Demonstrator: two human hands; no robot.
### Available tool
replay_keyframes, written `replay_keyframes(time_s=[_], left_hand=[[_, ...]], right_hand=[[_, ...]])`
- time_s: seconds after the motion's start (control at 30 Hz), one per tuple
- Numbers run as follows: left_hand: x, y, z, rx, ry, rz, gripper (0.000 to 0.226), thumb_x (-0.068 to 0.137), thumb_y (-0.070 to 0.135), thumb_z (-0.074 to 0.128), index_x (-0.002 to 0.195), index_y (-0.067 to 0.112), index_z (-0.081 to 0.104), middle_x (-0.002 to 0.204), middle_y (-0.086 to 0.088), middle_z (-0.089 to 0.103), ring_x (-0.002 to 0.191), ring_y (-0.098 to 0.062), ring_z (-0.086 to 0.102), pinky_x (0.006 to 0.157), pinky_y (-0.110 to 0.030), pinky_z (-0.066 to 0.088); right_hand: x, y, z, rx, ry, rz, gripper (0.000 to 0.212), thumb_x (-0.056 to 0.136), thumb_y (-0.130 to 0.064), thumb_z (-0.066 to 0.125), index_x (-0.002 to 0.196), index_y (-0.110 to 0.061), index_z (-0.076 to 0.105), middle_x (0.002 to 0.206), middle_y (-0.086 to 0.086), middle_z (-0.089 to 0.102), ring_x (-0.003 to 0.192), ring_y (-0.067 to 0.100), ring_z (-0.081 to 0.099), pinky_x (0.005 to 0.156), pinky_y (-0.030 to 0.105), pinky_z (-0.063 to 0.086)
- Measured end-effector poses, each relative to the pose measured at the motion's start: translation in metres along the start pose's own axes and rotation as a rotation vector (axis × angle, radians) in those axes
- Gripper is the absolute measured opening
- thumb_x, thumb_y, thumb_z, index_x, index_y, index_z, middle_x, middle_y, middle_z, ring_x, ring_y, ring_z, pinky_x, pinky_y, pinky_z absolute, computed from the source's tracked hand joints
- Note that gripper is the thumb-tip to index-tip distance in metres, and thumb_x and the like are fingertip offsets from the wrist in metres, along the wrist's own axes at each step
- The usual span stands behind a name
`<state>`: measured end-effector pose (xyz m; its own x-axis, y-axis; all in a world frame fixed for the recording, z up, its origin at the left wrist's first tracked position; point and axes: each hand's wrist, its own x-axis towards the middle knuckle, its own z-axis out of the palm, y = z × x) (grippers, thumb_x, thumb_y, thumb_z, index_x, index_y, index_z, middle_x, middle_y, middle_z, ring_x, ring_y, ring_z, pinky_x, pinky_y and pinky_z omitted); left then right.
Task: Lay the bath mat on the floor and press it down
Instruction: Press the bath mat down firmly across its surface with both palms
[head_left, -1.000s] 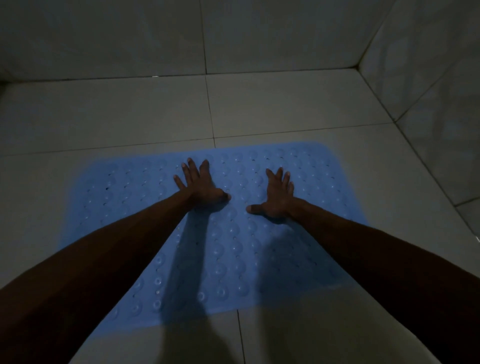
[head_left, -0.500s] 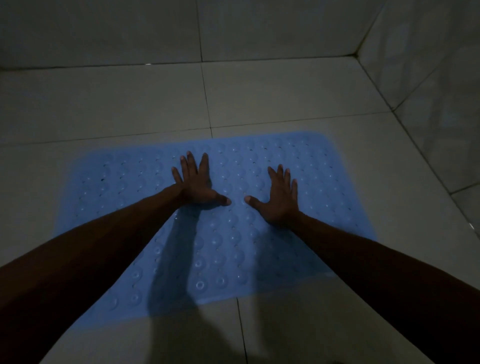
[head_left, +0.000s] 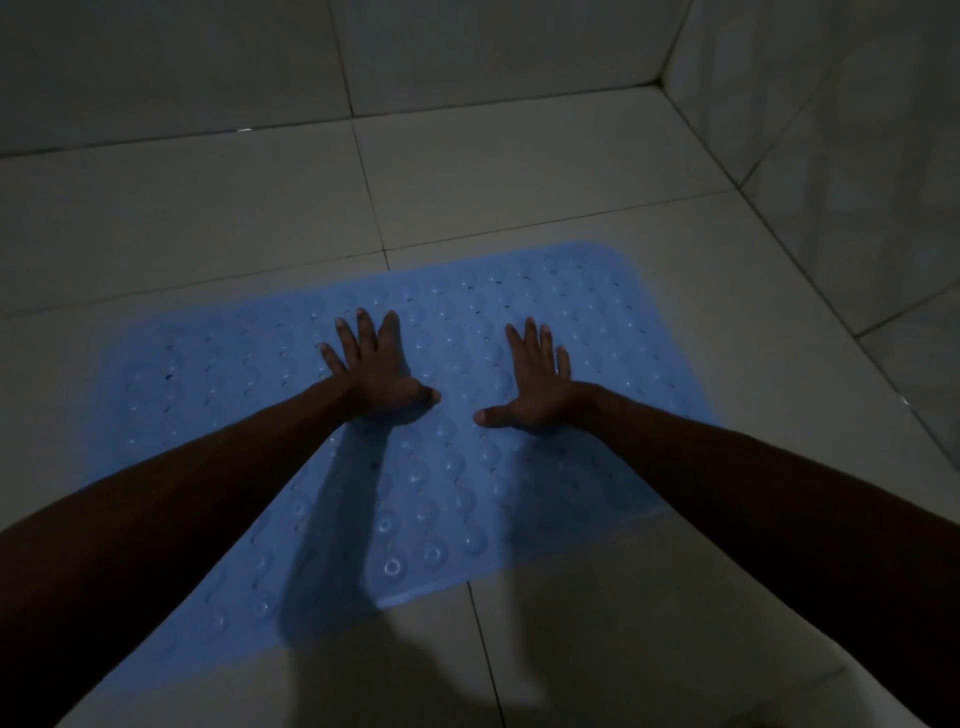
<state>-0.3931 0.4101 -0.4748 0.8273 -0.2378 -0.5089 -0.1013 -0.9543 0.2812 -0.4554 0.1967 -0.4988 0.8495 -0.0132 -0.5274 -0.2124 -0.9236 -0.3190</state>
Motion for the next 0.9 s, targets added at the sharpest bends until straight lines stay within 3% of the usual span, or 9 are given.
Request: replay_keyframes(time_s=[0.1, 0.27, 0.5, 0.77, 0.9], left_hand=[[0.000, -0.003, -0.001, -0.002, -0.040, 0.021, 0.125, 0.069, 0.070, 0.067, 0.151, 0.026, -0.016, 0.154, -0.010, -0.033, 0.139, -0.036, -0.031, 0.113, -0.057, -0.013], [-0.005, -0.011, 0.009, 0.079, -0.067, 0.046, 0.143, 0.052, 0.082, 0.068, 0.148, 0.028, -0.023, 0.151, -0.010, -0.038, 0.137, -0.033, -0.036, 0.112, -0.056, -0.015], [-0.012, -0.007, 0.005, 0.105, -0.086, 0.052, 0.145, 0.051, 0.083, 0.067, 0.148, 0.027, -0.025, 0.150, -0.011, -0.039, 0.136, -0.033, -0.037, 0.113, -0.057, -0.016], [-0.011, -0.005, 0.010, 0.096, -0.076, 0.037, 0.145, 0.051, 0.079, 0.072, 0.148, 0.029, -0.023, 0.151, -0.009, -0.038, 0.137, -0.032, -0.036, 0.111, -0.058, -0.018], [-0.016, -0.003, 0.012, 0.097, -0.049, 0.034, 0.137, 0.058, 0.075, 0.071, 0.150, 0.028, -0.019, 0.153, -0.007, -0.034, 0.139, -0.031, -0.034, 0.112, -0.058, -0.017]], right_hand=[[-0.003, 0.000, 0.003, 0.000, 0.056, -0.002, 0.139, 0.065, -0.077, 0.068, 0.151, -0.021, -0.025, 0.155, 0.006, -0.038, 0.143, 0.027, -0.034, 0.115, 0.049, -0.017], [-0.021, -0.010, 0.010, 0.136, 0.150, 0.092, 0.137, 0.064, -0.067, 0.078, 0.154, -0.025, -0.017, 0.157, 0.007, -0.034, 0.144, 0.029, -0.031, 0.114, 0.056, -0.019], [-0.026, -0.006, 0.018, 0.229, 0.200, 0.178, 0.138, 0.059, -0.072, 0.077, 0.154, -0.029, -0.013, 0.157, 0.003, -0.034, 0.143, 0.025, -0.034, 0.116, 0.056, -0.017], [-0.027, -0.004, 0.021, 0.217, 0.199, 0.134, 0.136, 0.062, -0.075, 0.072, 0.154, -0.028, -0.017, 0.155, 0.003, -0.037, 0.142, 0.024, -0.035, 0.115, 0.054, -0.018], [-0.027, -0.003, 0.015, 0.177, 0.083, 0.110, 0.147, 0.058, -0.074, 0.076, 0.149, -0.027, -0.029, 0.149, 0.005, -0.046, 0.137, 0.027, -0.042, 0.113, 0.058, -0.021]])
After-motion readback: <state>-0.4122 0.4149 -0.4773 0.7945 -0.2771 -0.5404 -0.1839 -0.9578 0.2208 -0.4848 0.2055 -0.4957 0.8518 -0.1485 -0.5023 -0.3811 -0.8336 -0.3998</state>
